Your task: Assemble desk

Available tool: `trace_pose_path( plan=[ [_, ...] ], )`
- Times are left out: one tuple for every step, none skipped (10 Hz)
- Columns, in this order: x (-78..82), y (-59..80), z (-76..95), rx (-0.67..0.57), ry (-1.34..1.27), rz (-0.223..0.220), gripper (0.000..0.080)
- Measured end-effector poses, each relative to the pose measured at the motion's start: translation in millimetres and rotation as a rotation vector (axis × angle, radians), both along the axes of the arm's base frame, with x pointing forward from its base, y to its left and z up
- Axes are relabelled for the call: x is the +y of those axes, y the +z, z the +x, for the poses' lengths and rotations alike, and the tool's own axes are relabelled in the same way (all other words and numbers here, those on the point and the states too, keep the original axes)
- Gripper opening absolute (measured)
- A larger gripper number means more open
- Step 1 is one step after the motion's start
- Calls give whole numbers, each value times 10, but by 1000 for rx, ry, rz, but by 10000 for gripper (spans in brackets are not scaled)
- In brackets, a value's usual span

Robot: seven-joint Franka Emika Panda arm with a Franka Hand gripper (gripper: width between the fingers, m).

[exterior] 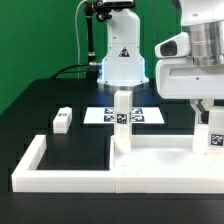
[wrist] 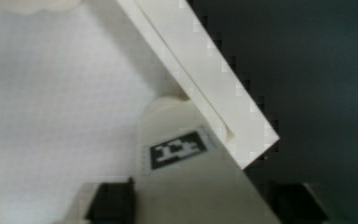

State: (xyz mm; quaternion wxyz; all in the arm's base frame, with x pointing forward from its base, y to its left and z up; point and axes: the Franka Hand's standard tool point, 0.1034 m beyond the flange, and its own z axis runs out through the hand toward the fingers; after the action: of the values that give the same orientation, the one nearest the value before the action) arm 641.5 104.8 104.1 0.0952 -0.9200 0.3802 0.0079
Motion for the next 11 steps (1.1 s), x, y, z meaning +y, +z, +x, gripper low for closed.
trace_pose_path(
  plan=[
    [1,0,0,11,-58,4,302],
    [5,1,2,30,-167,10,302],
    [10,11,13,56,-321,23,299],
    [-23,15,27,81,-469,48,299],
    [-55,8,35,111,-611,80,297],
    [-55,-4,49,137,-748,111,297],
    [-39,-8,74,157,-897,137,296],
    [-47,-2,103,169,-1022,157,296],
    [-28,10,139,166,-1171,172,296],
    [-20,17,158,178,-1241,175,297],
    [-53,17,187,183,-1311,173,297]
  ],
)
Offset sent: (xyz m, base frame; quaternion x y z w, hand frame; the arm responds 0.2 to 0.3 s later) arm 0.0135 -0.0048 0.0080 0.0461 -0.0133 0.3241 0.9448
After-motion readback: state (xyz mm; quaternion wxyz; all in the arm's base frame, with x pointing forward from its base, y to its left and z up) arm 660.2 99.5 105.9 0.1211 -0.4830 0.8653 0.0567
